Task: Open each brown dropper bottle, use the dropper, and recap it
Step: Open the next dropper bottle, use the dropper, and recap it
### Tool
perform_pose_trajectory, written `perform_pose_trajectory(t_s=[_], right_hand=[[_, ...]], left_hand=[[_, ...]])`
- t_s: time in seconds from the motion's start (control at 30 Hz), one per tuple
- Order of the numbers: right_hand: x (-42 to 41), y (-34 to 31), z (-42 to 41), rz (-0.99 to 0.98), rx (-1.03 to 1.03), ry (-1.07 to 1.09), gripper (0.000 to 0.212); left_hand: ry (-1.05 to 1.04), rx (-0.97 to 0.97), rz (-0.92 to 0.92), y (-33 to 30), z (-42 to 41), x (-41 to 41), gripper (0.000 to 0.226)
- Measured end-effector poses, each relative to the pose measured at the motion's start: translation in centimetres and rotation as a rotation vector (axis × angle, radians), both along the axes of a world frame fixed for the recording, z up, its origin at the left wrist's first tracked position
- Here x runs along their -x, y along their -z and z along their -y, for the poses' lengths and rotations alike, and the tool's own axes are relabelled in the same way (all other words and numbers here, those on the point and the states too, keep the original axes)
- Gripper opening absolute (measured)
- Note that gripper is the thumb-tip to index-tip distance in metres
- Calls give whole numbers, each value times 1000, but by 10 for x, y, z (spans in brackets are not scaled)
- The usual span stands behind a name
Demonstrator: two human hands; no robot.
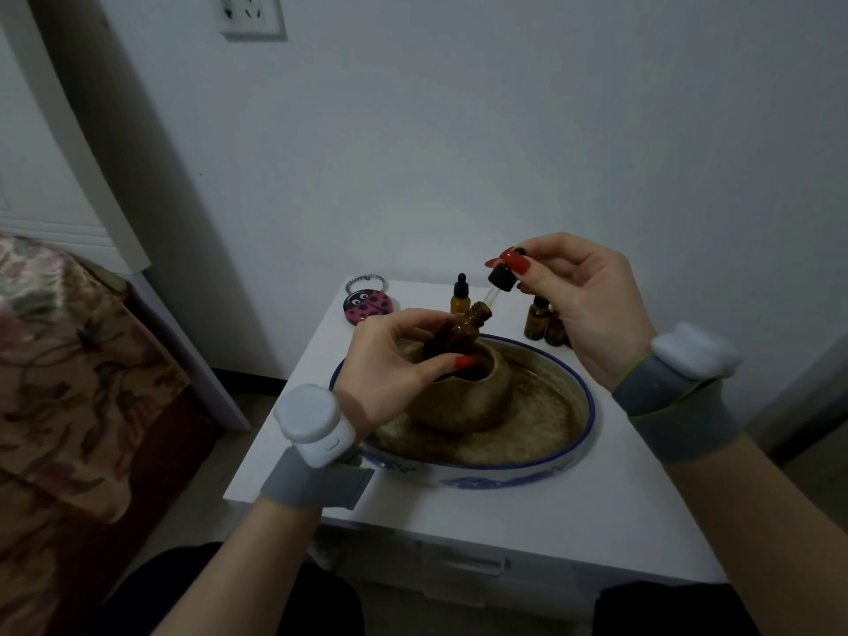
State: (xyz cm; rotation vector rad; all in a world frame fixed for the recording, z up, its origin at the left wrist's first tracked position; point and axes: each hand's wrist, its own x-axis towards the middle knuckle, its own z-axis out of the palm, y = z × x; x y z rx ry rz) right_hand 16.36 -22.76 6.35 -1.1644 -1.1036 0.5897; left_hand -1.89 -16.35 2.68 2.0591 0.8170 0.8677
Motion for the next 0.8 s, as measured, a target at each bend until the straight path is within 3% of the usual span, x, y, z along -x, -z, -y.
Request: perform_pose_trajectory(t_s=[0.53, 0.8], right_hand=[[-18, 0, -1, -53, 6, 79, 7], [-27, 13, 1, -37, 91, 66, 13]], left_hand=[[-43, 15, -39, 12, -13, 4, 40], [-68, 30, 55, 14, -15, 2, 38]])
